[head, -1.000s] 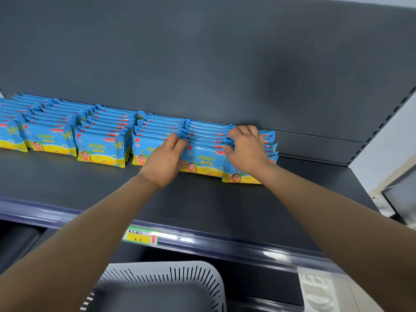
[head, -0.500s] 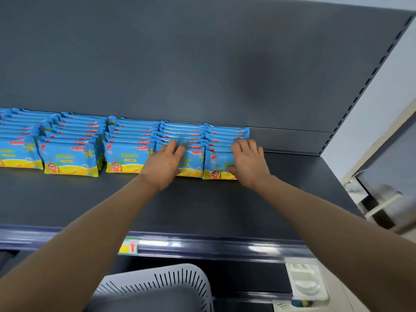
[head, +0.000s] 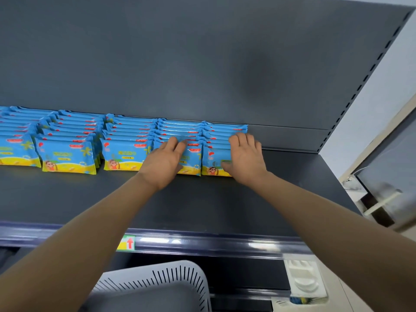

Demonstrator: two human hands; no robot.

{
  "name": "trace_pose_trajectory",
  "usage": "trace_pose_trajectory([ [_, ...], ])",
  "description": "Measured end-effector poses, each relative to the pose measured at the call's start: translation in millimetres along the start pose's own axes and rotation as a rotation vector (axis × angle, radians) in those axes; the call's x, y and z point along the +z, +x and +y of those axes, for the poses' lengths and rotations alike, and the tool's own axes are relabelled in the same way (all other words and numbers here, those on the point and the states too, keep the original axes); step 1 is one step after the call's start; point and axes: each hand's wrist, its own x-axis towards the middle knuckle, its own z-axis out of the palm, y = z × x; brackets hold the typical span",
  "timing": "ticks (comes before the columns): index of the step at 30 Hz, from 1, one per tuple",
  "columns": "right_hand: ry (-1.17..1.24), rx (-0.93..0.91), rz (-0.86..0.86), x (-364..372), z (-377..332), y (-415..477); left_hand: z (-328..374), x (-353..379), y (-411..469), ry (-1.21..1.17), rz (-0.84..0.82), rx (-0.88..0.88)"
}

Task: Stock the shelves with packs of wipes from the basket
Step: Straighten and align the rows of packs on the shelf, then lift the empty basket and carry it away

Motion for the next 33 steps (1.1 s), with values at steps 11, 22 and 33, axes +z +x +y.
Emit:
trace_pose_trajectory([
  [11,-0.019,-0.074,0.189,-70.1,-34.7,-37.7,11.5,-56.9,-40.8,0.025,0.304,0.113],
  [22,0.069,-0.006,0.388,-157.2,-144.6,-152.7,-13.5,-139.1,-182.1,-0.392,0.531,0.123],
  [33,0.093,-0.021,0.253,-138.4,-188.3,-237.4,-33.0,-121.5,-309.0,-0.136,0.422,0.075],
])
